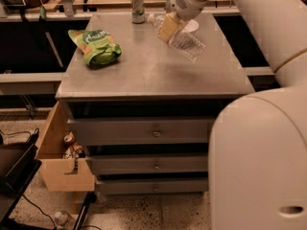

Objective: Place water bottle upright

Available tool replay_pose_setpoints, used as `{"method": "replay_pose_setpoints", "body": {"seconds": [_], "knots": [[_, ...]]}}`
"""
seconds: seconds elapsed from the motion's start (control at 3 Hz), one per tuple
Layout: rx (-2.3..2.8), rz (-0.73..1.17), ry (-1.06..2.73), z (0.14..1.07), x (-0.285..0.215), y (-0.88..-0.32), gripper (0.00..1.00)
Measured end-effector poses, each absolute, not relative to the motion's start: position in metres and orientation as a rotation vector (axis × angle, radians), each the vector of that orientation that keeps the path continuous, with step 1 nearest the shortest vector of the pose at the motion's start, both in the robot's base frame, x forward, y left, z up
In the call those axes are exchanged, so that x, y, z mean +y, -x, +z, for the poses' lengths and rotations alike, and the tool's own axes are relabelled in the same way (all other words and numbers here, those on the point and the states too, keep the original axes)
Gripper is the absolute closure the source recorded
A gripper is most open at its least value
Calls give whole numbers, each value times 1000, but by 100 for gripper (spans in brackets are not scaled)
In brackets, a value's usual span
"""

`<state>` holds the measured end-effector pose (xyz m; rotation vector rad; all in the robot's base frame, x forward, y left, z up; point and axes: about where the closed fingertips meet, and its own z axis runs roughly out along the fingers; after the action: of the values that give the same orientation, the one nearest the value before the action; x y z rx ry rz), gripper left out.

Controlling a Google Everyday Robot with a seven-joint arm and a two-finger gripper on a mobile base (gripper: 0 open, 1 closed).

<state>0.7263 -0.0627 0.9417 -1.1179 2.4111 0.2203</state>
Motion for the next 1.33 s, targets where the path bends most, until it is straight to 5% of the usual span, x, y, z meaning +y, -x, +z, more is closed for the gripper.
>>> {"method": "replay_pose_setpoints", "body": {"seconds": [0.33,1.33], "knots": [[2197,521,1061,968,-87,-725,100],[1646,936,876,995,-121,-730,100]]}}
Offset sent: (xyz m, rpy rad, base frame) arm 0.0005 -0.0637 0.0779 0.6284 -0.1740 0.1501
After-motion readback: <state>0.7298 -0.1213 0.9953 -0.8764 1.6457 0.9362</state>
